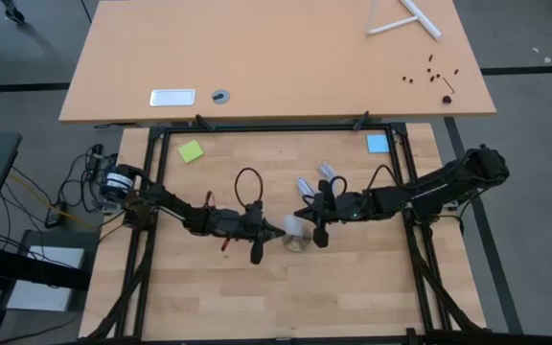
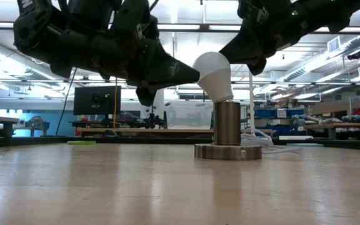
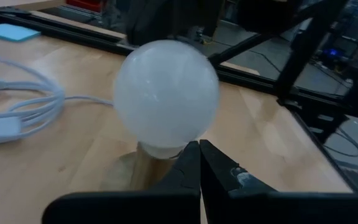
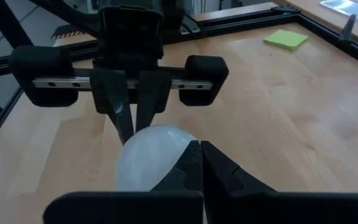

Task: Screw lightbulb
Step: Insert the lightbulb into the lamp

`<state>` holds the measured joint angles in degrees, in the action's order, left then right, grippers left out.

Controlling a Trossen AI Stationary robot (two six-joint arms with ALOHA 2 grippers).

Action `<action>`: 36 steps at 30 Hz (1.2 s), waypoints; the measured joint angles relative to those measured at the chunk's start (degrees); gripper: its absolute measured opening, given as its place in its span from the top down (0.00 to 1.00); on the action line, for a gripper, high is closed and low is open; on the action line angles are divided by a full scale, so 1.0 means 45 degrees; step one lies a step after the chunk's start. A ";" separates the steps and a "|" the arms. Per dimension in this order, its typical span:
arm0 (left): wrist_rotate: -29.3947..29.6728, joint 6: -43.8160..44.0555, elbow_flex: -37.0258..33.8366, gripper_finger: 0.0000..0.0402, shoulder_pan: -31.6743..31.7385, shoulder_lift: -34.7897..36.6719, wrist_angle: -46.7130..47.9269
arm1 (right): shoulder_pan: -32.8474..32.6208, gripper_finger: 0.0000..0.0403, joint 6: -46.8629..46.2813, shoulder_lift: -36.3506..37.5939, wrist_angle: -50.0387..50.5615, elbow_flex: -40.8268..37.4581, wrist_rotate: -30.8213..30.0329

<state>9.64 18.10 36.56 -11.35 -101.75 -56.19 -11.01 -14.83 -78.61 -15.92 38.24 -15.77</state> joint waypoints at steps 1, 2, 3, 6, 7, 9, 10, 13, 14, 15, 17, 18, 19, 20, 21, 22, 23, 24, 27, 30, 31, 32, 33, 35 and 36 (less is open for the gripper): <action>-0.0159 -0.0007 0.0070 1.00 0.0000 -0.0002 0.0021 | -0.0075 1.00 0.0000 0.0000 0.0005 0.0000 -0.0012; -0.0279 -0.0012 0.0137 1.00 -0.0008 0.0000 0.0020 | -0.0150 1.00 0.0000 0.0016 0.0005 0.0000 -0.0024; -0.0366 -0.0028 0.0178 1.00 -0.0015 -0.0002 0.0003 | -0.0218 1.00 0.0000 0.0041 0.0012 0.0000 -0.0053; -0.0392 -0.0219 0.0232 1.00 -0.0015 -0.0005 0.0053 | -0.0376 1.00 0.0002 0.0195 0.0019 0.0000 -0.0058; -0.0352 -0.0219 0.0232 1.00 -0.0013 -0.0005 0.0079 | -0.0429 1.00 0.0003 0.0249 0.0006 0.0000 -0.0059; -0.0241 -0.0220 0.0232 1.00 -0.0004 -0.0005 0.0167 | -0.0529 1.00 0.0019 0.0369 0.0029 0.0005 -0.0073; -0.0186 -0.0216 0.0232 1.00 0.0005 -0.0005 0.0181 | -0.0558 1.00 0.0073 0.0427 0.0058 0.0002 -0.0087; -0.0113 -0.0216 0.0246 1.00 0.0010 -0.0005 0.0186 | -0.0647 1.00 0.0192 0.0509 0.0123 0.0005 -0.0122; -0.0118 -0.0216 0.0246 1.00 0.0010 -0.0005 0.0190 | -0.0687 1.00 0.0194 0.0510 0.0154 0.0005 -0.0175; -0.0118 -0.0216 0.0246 1.00 0.0010 -0.0005 0.0200 | -0.0724 1.00 0.0194 0.0510 0.0204 0.0005 -0.0229; -0.0127 -0.0216 0.0246 1.00 0.0010 -0.0005 0.0194 | -0.0805 1.00 0.0193 0.0515 0.0334 0.0005 -0.0438; -0.0132 -0.0216 0.0246 1.00 0.0010 -0.0005 0.0182 | -0.0849 1.00 0.0162 0.0515 0.0410 0.0005 -0.0601; -0.0136 -0.0216 0.0246 1.00 0.0010 -0.0005 0.0178 | -0.0878 1.00 0.0124 0.0515 0.0485 0.0005 -0.0706; -0.0163 -0.0214 0.0249 1.00 0.0010 -0.0005 0.0171 | -0.0914 1.00 0.0107 0.0515 0.0561 0.0005 -0.0800; -0.0178 -0.0214 0.0251 1.00 0.0010 -0.0005 0.0162 | -0.0958 1.00 0.0107 0.0515 0.0644 0.0005 -0.0921; -0.0195 -0.0216 0.0251 1.00 0.0010 -0.0005 0.0149 | -0.0995 1.00 0.0104 0.0515 0.0732 0.0005 -0.1009; -0.0215 -0.0223 0.0256 1.00 0.0010 -0.0005 0.0142 | -0.1042 1.00 0.0102 0.0511 0.0802 0.0005 -0.1097; -0.0220 -0.0241 0.0256 1.00 0.0010 -0.0005 0.0121 | -0.1089 1.00 0.0103 0.0510 0.0869 0.0005 -0.1201; -0.0215 -0.0245 0.0256 1.00 0.0010 -0.0005 0.0069 | -0.1243 1.00 0.0102 0.0510 0.1012 0.0007 -0.1536; -0.0210 -0.0245 0.0279 1.00 0.0010 -0.0005 0.0064 | -0.1386 1.00 0.0097 0.0515 0.1161 0.0015 -0.1824; -0.0213 -0.0245 0.0280 1.00 0.0010 -0.0005 0.0064 | -0.1432 1.00 0.0097 0.0515 0.1166 0.0015 -0.1879; -0.0215 -0.0245 0.0280 1.00 0.0010 -0.0005 0.0064 | -0.1469 1.00 0.0097 0.0515 0.1166 0.0015 -0.1912; -0.0215 -0.0246 0.0280 1.00 0.0010 -0.0005 0.0064 | -0.1512 1.00 0.0097 0.0515 0.1162 0.0015 -0.1919; -0.0220 -0.0250 0.0280 1.00 0.0010 -0.0005 0.0069 | -0.1595 1.00 0.0097 0.0515 0.1168 0.0015 -0.1936; -0.0225 -0.0248 0.0280 1.00 0.0010 -0.0002 0.0074 | -0.1636 1.00 0.0097 0.0515 0.1171 0.0015 -0.1971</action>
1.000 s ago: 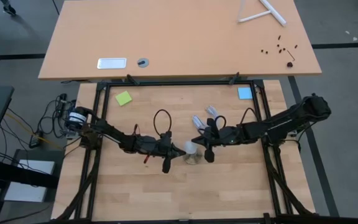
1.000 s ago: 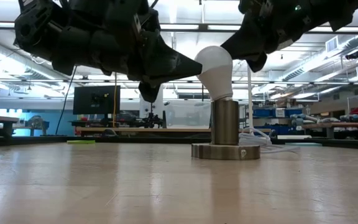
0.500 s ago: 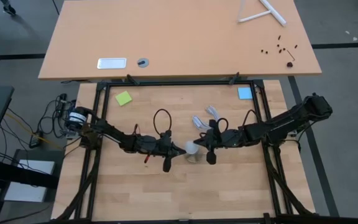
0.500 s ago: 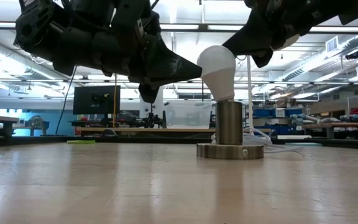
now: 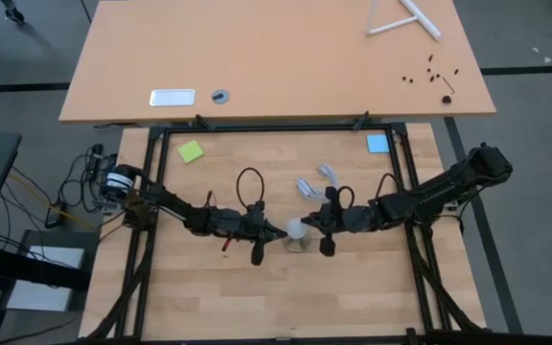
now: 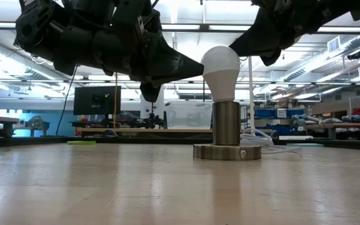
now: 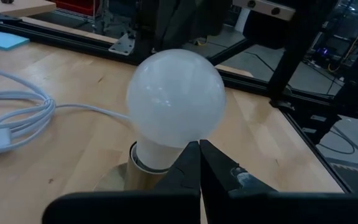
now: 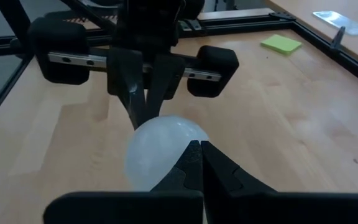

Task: Screw lightbulb
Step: Insert the lightbulb into the lamp

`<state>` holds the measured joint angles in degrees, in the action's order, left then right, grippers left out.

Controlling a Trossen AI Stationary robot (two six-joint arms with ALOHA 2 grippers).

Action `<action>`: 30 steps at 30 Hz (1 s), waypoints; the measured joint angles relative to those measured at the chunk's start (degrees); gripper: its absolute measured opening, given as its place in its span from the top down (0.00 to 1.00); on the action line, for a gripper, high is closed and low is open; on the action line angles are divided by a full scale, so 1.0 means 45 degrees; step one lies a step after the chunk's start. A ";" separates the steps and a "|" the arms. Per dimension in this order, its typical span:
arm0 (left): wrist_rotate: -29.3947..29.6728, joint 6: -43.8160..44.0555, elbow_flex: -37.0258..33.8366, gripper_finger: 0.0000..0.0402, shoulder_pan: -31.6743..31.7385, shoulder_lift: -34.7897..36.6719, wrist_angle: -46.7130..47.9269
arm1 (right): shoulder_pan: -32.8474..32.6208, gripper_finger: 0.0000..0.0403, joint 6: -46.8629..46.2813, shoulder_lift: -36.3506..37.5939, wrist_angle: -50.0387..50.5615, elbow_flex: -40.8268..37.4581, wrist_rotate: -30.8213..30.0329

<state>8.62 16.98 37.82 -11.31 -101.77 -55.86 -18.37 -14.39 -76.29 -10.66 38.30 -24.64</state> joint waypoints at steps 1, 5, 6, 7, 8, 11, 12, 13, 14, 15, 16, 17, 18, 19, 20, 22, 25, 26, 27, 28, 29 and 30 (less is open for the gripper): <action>0.0000 0.0002 0.0000 1.00 0.0000 0.0002 0.0005 | -0.0046 1.00 0.0000 0.0000 0.0000 0.0000 -0.0049; 0.0015 -0.0002 0.0000 1.00 0.0000 0.0002 0.0000 | -0.0180 1.00 0.0090 0.0000 0.0019 0.0000 -0.0345; 0.0019 -0.0002 0.0000 1.00 0.0000 0.0002 0.0000 | -0.0177 1.00 0.0102 -0.0005 0.0016 0.0000 -0.0349; 0.0023 -0.0002 0.0000 1.00 0.0000 0.0002 0.0000 | -0.0176 1.00 0.0097 -0.0005 0.0019 0.0000 -0.0358; 0.0026 -0.0002 0.0000 1.00 0.0000 0.0002 0.0001 | -0.0176 1.00 0.0092 -0.0005 0.0019 0.0000 -0.0370; 0.0044 -0.0002 0.0000 1.00 0.0005 0.0002 0.0005 | -0.0176 1.00 0.0097 -0.0005 0.0019 0.0000 -0.0375; 0.0044 -0.0003 0.0000 1.00 0.0005 0.0007 0.0005 | -0.0176 1.00 0.0094 -0.0005 0.0018 0.0000 -0.0376; 0.0053 -0.0012 0.0000 1.00 0.0005 0.0007 0.0005 | -0.0171 1.00 0.0093 -0.0010 0.0018 0.0000 -0.0380; 0.0075 -0.0029 0.0000 1.00 0.0010 0.0007 0.0005 | -0.0171 1.00 0.0092 -0.0010 0.0019 0.0000 -0.0381; 0.0114 -0.0036 0.0000 1.00 0.0009 0.0007 0.0009 | -0.0171 1.00 0.0092 -0.0010 0.0019 0.0000 -0.0384; 0.0121 -0.0041 0.0000 1.00 0.0010 0.0007 0.0010 | -0.0165 1.00 0.0092 -0.0010 0.0017 0.0000 -0.0384; 0.0132 -0.0045 0.0000 1.00 0.0010 0.0007 0.0010 | -0.0156 1.00 0.0092 -0.0010 0.0015 0.0000 -0.0384; 0.0145 -0.0048 0.0002 1.00 0.0010 0.0007 0.0018 | -0.0152 1.00 0.0092 -0.0010 0.0015 0.0000 -0.0384; 0.0146 -0.0054 0.0041 1.00 0.0010 0.0007 0.0073 | -0.0151 1.00 0.0092 -0.0010 0.0015 0.0000 -0.0395; 0.0141 -0.0076 0.0094 1.00 0.0010 0.0007 0.0109 | -0.0151 1.00 0.0101 -0.0010 0.0019 -0.0002 -0.0428; 0.0118 -0.0316 0.0239 1.00 0.0010 0.0007 0.0250 | -0.0151 1.00 0.0153 -0.0010 0.0026 -0.0005 -0.0511; 0.0023 -0.0545 0.0504 1.00 0.0010 0.0007 0.0345 | -0.0137 1.00 0.0225 -0.0016 0.0138 -0.0021 -0.0774; -0.0013 -0.0663 0.0581 1.00 0.0010 0.0009 0.0361 | -0.0137 1.00 0.0233 -0.0025 0.0195 -0.0024 -0.0792; -0.0024 -0.0700 0.0627 1.00 0.0010 0.0029 0.0381 | -0.0137 1.00 0.0233 -0.0029 0.0238 -0.0024 -0.0792; -0.0024 -0.0721 0.0666 1.00 0.0010 0.0041 0.0462 | -0.0137 1.00 0.0238 -0.0029 0.0282 -0.0024 -0.0798; -0.0014 -0.0726 0.0680 1.00 0.0010 0.0041 0.0466 | -0.0137 1.00 0.0238 -0.0029 0.0291 -0.0024 -0.0806; 0.0004 -0.0722 0.0680 1.00 0.0010 0.0041 0.0471 | -0.0137 1.00 0.0229 -0.0029 0.0305 -0.0024 -0.0823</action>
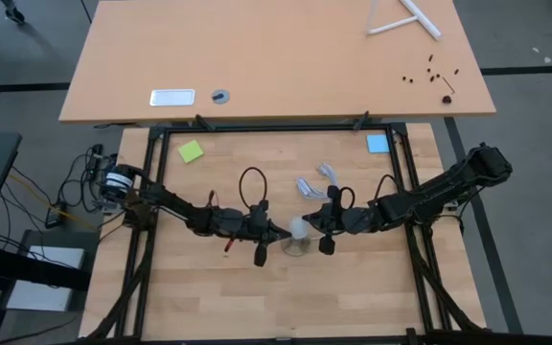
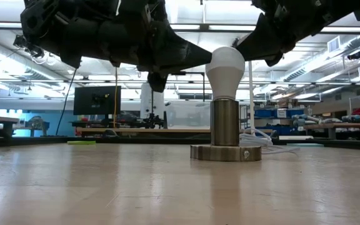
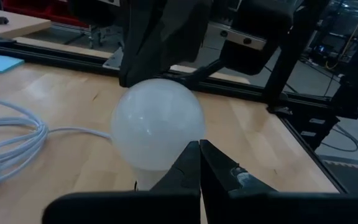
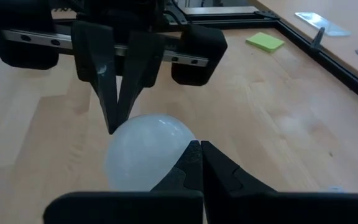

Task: Screw lightbulb
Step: Insert the lightbulb into the lamp

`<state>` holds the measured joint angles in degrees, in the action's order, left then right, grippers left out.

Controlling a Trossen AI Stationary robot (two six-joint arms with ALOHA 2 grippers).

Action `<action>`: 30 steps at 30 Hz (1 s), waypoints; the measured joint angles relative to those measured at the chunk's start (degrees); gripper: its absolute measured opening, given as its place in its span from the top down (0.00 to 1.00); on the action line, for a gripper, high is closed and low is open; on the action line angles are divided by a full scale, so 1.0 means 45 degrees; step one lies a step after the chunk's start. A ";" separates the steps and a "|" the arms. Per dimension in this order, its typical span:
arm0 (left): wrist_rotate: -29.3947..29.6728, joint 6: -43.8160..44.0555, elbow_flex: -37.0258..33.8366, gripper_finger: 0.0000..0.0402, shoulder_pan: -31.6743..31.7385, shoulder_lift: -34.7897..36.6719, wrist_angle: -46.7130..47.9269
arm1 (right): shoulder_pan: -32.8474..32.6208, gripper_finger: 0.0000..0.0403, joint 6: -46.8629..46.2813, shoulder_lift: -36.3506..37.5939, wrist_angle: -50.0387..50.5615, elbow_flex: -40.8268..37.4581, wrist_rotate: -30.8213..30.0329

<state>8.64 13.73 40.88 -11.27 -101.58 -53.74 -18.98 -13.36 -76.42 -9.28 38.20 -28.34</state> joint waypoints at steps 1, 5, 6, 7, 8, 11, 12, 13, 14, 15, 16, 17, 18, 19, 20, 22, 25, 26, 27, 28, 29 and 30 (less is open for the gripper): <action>0.0034 -0.0004 -0.0002 1.00 0.0000 0.0000 0.0017 | 0.0000 1.00 -0.0019 0.0000 0.0021 0.0000 -0.0021; 0.0054 0.0015 -0.0001 1.00 0.0000 0.0005 0.0093 | 0.0000 1.00 -0.0049 0.0000 0.0011 0.0000 -0.0023; 0.0055 0.0020 0.0000 1.00 0.0000 0.0005 0.0134 | 0.0000 1.00 -0.0087 0.0000 0.0007 0.0000 -0.0019; 0.0059 0.0020 -0.0005 1.00 0.0000 0.0010 0.0176 | 0.0000 1.00 -0.0114 0.0000 0.0006 0.0000 -0.0018; 0.0064 0.0024 0.0000 1.00 0.0000 0.0014 0.0212 | -0.0003 1.00 -0.0125 0.0000 0.0006 0.0000 -0.0013; 0.0108 0.0037 0.0000 1.00 0.0000 0.0015 0.0386 | -0.0005 1.00 -0.0127 0.0000 0.0006 0.0000 -0.0006; 0.0113 0.0054 0.0000 1.00 0.0000 0.0015 0.0471 | -0.0005 1.00 -0.0127 0.0005 0.0005 0.0000 -0.0003; 0.0125 0.0061 -0.0005 1.00 0.0000 0.0015 0.0541 | -0.0005 1.00 -0.0129 0.0005 -0.0005 0.0000 0.0003; 0.0129 0.0064 -0.0005 1.00 0.0000 0.0015 0.0596 | -0.0005 1.00 -0.0132 0.0005 -0.0009 0.0000 0.0022; 0.0138 0.0065 -0.0007 1.00 0.0000 0.0015 0.0646 | -0.0010 1.00 -0.0132 0.0010 -0.0013 0.0000 0.0040; 0.0149 0.0069 -0.0011 1.00 0.0000 0.0010 0.0667 | -0.0019 1.00 -0.0137 0.0010 -0.0023 0.0000 0.0054; 0.0171 0.0055 -0.0019 1.00 0.0000 0.0008 0.0684 | -0.0036 1.00 -0.0183 0.0010 -0.0027 0.0000 0.0060; 0.0221 0.0039 -0.0019 1.00 0.0000 0.0000 0.0706 | -0.0063 1.00 -0.0231 0.0015 -0.0023 0.0000 0.0060; 0.0268 0.0035 -0.0019 1.00 0.0000 0.0000 0.0724 | -0.0098 1.00 -0.0234 0.0019 -0.0026 0.0000 0.0056; 0.0321 0.0035 -0.0029 1.00 0.0000 -0.0010 0.0748 | -0.0138 1.00 -0.0239 0.0024 -0.0035 0.0004 0.0055; 0.0451 0.0020 -0.0048 1.00 0.0000 -0.0024 0.0813 | -0.0230 1.00 -0.0266 0.0034 -0.0066 0.0010 0.0065; 0.0571 0.0012 -0.0053 1.00 0.0000 -0.0034 0.0847 | -0.0327 1.00 -0.0327 0.0034 -0.0067 0.0010 0.0062; 0.0623 0.0010 -0.0053 1.00 0.0000 -0.0034 0.0846 | -0.0350 1.00 -0.0327 0.0034 -0.0062 0.0010 0.0059; 0.0665 0.0005 -0.0057 1.00 0.0000 -0.0034 0.0846 | -0.0377 1.00 -0.0327 0.0034 -0.0049 0.0010 0.0015; 0.0718 0.0005 -0.0058 1.00 0.0000 -0.0034 0.0841 | -0.0393 1.00 -0.0327 0.0034 -0.0020 0.0010 -0.0058; 0.0737 0.0005 -0.0058 1.00 0.0005 -0.0034 0.0836 | -0.0393 1.00 -0.0327 0.0034 0.0001 0.0013 -0.0081; 0.0755 0.0005 -0.0058 1.00 0.0005 -0.0034 0.0827 | -0.0393 1.00 -0.0327 0.0034 0.0023 0.0015 -0.0089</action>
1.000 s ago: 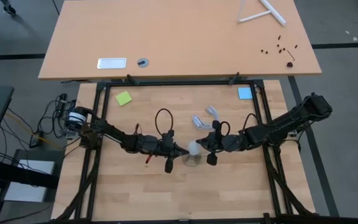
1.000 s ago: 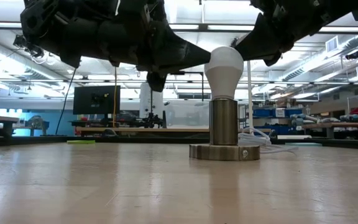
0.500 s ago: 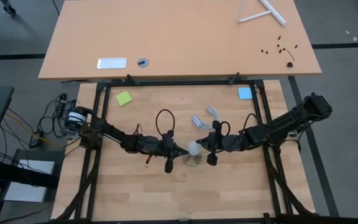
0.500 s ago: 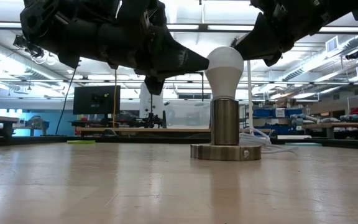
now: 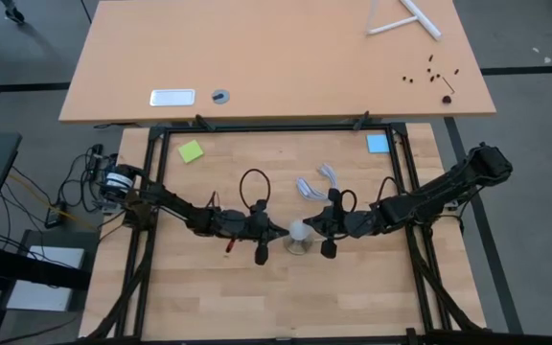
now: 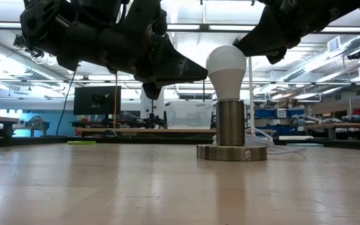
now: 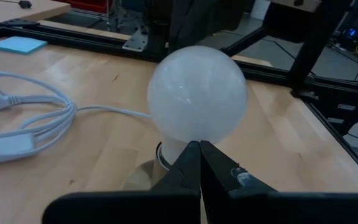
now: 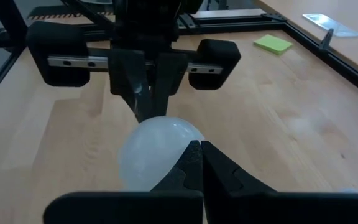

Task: Screw lightbulb
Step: Insert the lightbulb into the lamp

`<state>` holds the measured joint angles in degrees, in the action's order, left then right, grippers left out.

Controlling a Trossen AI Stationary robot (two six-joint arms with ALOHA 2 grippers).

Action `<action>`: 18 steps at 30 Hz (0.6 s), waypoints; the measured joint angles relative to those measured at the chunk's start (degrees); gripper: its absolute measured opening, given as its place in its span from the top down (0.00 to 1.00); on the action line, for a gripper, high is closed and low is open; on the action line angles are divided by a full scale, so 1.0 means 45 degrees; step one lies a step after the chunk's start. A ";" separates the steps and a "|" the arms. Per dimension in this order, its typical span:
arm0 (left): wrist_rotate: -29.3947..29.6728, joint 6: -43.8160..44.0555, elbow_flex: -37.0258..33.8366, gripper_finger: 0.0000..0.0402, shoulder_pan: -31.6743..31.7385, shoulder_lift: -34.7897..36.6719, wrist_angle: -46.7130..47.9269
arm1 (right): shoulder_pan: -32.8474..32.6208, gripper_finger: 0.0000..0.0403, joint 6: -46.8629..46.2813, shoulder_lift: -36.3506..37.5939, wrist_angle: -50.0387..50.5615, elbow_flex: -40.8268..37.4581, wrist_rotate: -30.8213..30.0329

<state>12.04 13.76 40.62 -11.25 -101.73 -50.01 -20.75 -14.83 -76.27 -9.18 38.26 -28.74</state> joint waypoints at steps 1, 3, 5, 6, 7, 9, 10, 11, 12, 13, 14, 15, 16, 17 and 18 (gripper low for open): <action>0.0004 0.0000 0.0000 1.00 0.0000 0.0000 -0.0011 | 0.0000 1.00 0.0000 0.0000 0.0002 0.0000 -0.0016; -0.0001 0.0000 0.0000 1.00 0.0000 0.0000 -0.0039 | 0.0000 1.00 0.0000 0.0000 0.0018 0.0000 -0.0026; -0.0003 0.0000 0.0000 1.00 0.0000 0.0000 -0.0055 | 0.0000 1.00 0.0000 0.0000 0.0032 0.0005 -0.0031; -0.0008 0.0000 0.0000 1.00 0.0000 0.0000 -0.0055 | 0.0000 1.00 0.0000 0.0000 0.0042 0.0006 -0.0034; -0.0031 0.0000 0.0000 1.00 0.0000 0.0000 -0.0050 | 0.0000 1.00 0.0000 0.0000 0.0055 0.0010 -0.0036; -0.0187 0.0000 0.0000 1.00 0.0010 0.0000 -0.0035 | 0.0000 1.00 -0.0003 0.0000 0.0116 0.0015 -0.0036; -0.0250 0.0005 0.0000 1.00 0.0015 0.0000 -0.0026 | 0.0000 1.00 -0.0005 0.0000 0.0157 0.0019 -0.0034; -0.0281 0.0032 0.0000 1.00 0.0019 0.0000 -0.0012 | 0.0002 1.00 -0.0005 0.0000 0.0186 0.0019 -0.0036; -0.0323 0.0057 0.0000 1.00 0.0015 0.0000 0.0003 | 0.0005 1.00 -0.0005 0.0000 0.0193 0.0019 -0.0032; -0.0389 0.0080 0.0000 1.00 -0.0007 0.0000 0.0005 | 0.0005 1.00 -0.0005 0.0000 0.0197 0.0019 -0.0031; -0.0447 0.0087 0.0000 1.00 -0.0047 0.0000 0.0000 | 0.0005 1.00 -0.0005 0.0000 0.0207 0.0019 -0.0030; -0.0498 0.0086 0.0003 1.00 -0.0096 0.0000 -0.0013 | 0.0005 1.00 -0.0005 0.0000 0.0231 0.0019 -0.0026; -0.0551 0.0091 0.0013 1.00 -0.0150 0.0000 -0.0034 | 0.0005 1.00 -0.0005 -0.0013 0.0257 0.0019 -0.0017; -0.0598 0.0092 0.0018 1.00 -0.0189 0.0000 -0.0051 | 0.0005 1.00 -0.0005 -0.0022 0.0287 0.0019 0.0007; -0.0627 0.0106 0.0019 1.00 -0.0238 0.0000 -0.0064 | 0.0005 1.00 -0.0001 -0.0028 0.0323 0.0016 0.0028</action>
<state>9.21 14.23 40.71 -12.31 -101.73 -50.30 -20.73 -14.84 -76.39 -7.72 38.33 -28.62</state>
